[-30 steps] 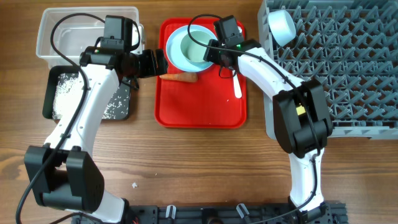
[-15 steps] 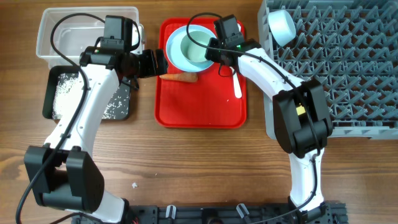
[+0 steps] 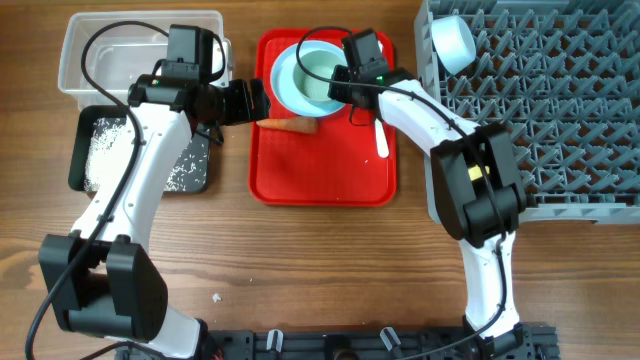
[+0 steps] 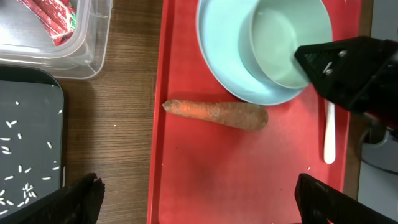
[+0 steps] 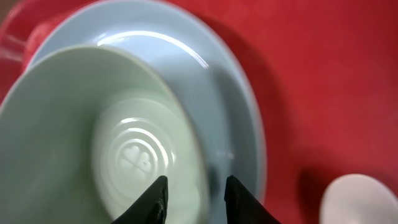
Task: Sort waste into correct bins and load items into the dishwasher rack
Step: 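Lift the mint bowl and carry it right into the rack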
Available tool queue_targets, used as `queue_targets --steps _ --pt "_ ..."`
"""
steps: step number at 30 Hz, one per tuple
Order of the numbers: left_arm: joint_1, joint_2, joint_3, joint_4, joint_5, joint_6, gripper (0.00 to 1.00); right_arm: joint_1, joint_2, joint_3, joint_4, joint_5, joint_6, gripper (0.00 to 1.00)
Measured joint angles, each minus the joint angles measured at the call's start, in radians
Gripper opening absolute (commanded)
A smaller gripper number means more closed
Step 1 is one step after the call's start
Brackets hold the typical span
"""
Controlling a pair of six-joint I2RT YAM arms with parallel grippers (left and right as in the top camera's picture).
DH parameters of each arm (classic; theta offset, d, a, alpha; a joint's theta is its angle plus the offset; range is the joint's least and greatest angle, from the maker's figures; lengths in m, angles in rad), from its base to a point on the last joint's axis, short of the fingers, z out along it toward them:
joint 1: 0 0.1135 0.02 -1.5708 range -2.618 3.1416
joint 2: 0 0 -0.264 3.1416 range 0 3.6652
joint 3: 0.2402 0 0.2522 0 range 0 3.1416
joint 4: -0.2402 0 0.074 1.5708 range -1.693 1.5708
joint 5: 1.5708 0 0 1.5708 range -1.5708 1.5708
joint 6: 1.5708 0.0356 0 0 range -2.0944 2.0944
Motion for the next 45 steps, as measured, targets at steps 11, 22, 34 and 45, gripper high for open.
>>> queue_targets --steps 11,22,34,45 --pt "0.000 0.000 0.000 0.000 0.000 0.000 1.00 0.001 0.004 0.000 0.012 0.000 0.003 0.04" --pt "0.000 0.000 0.000 0.000 0.000 0.000 1.00 -0.005 -0.129 -0.013 -0.044 0.000 -0.087 0.04" --pt "0.000 0.000 0.000 0.000 0.000 0.000 1.00 -0.201 -0.693 -0.005 -0.514 0.429 -0.134 0.04" --pt "0.000 0.000 0.000 0.000 0.000 0.000 1.00 -0.229 -0.652 -0.004 -0.648 1.000 -0.072 0.04"
